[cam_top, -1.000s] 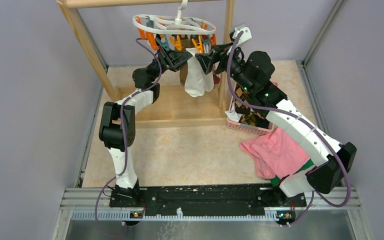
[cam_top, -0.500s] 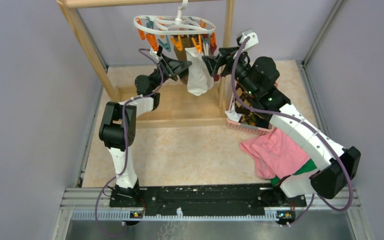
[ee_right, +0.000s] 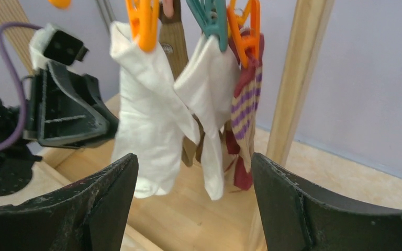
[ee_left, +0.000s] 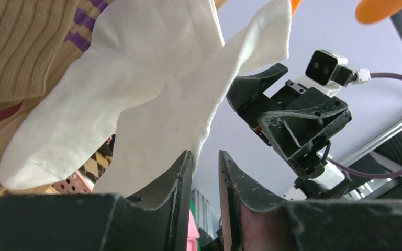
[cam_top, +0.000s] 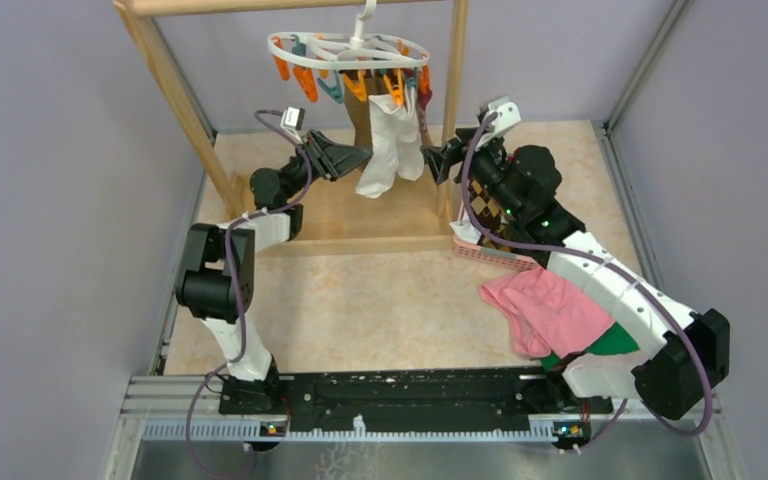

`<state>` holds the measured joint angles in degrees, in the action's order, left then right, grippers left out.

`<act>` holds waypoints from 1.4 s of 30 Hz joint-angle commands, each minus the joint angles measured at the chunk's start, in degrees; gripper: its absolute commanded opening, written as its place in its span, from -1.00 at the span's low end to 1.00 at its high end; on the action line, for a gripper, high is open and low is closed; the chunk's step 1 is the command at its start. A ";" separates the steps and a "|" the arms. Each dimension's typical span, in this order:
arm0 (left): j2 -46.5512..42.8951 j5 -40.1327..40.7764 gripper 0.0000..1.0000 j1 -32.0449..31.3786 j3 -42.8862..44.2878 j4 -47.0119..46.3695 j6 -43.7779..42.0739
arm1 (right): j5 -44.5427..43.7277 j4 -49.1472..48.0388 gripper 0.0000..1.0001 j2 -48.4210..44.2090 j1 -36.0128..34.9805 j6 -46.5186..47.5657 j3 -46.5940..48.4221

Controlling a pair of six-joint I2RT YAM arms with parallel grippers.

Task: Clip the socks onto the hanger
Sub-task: Reset both arms

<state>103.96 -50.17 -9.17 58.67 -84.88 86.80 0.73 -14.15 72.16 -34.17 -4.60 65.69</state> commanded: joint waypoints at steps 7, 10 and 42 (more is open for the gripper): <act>-14.40 4.40 -0.51 0.20 -7.32 10.72 -25.82 | 2.29 -11.51 0.49 -0.75 3.27 0.65 -8.62; -20.36 11.33 -0.45 0.20 -7.96 26.39 -37.17 | 3.11 -13.81 0.49 -1.41 4.35 -1.00 -10.67; -68.21 18.92 0.98 0.29 -23.38 72.66 -62.86 | -22.63 21.13 0.97 -18.21 10.80 -26.04 -12.25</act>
<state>38.26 -32.97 -9.08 30.24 -23.68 28.62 -17.32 2.48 58.37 -23.81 -27.18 52.47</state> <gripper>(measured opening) 0.987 0.985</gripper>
